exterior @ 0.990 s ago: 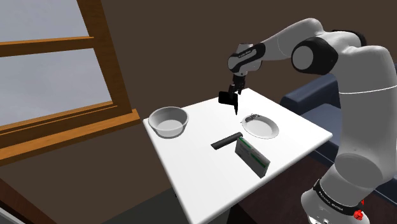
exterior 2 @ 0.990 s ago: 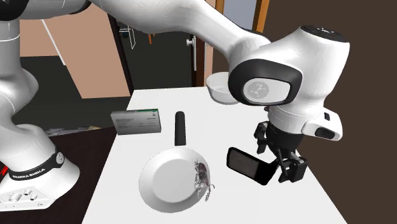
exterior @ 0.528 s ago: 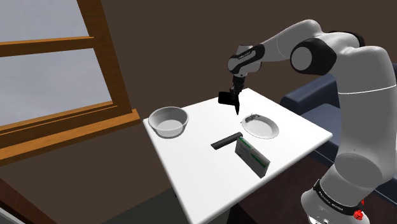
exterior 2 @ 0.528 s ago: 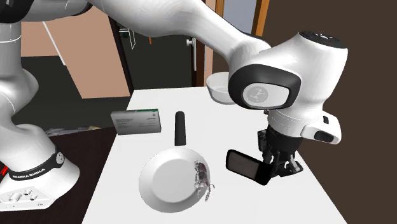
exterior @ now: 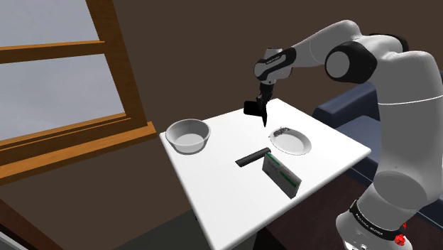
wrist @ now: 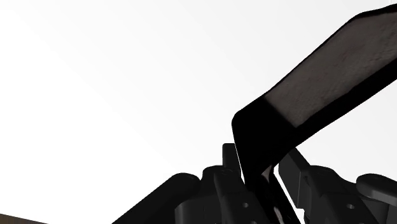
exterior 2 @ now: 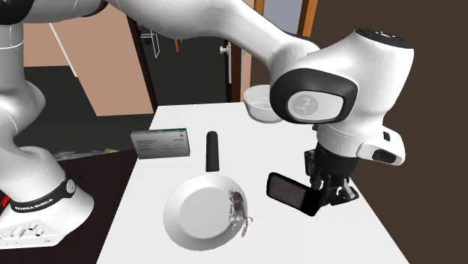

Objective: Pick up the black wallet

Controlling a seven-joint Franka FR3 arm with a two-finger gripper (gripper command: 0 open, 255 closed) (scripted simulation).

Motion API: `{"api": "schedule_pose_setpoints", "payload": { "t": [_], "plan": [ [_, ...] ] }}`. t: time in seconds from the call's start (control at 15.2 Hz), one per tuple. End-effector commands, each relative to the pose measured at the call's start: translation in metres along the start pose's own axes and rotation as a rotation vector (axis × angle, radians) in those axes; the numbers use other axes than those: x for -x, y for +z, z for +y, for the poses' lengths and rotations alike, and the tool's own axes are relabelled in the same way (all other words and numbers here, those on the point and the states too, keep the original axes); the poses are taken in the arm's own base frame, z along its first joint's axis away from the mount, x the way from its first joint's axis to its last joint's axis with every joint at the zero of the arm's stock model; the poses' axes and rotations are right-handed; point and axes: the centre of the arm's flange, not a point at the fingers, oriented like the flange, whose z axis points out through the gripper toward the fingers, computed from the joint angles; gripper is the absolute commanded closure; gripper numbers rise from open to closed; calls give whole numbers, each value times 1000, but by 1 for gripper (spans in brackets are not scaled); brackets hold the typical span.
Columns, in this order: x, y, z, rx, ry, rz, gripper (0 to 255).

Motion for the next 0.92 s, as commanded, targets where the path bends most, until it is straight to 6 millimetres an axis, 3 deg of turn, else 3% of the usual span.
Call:
{"api": "schedule_pose_setpoints", "payload": {
  "t": [0.0, 0.73, 0.86],
  "plan": [
    [0, -11, 0, 0, 0, 0, 255],
    [-2, -69, 0, 0, 0, 0, 255],
    [-2, -70, 0, 0, 0, 0, 255]
  ]
}}
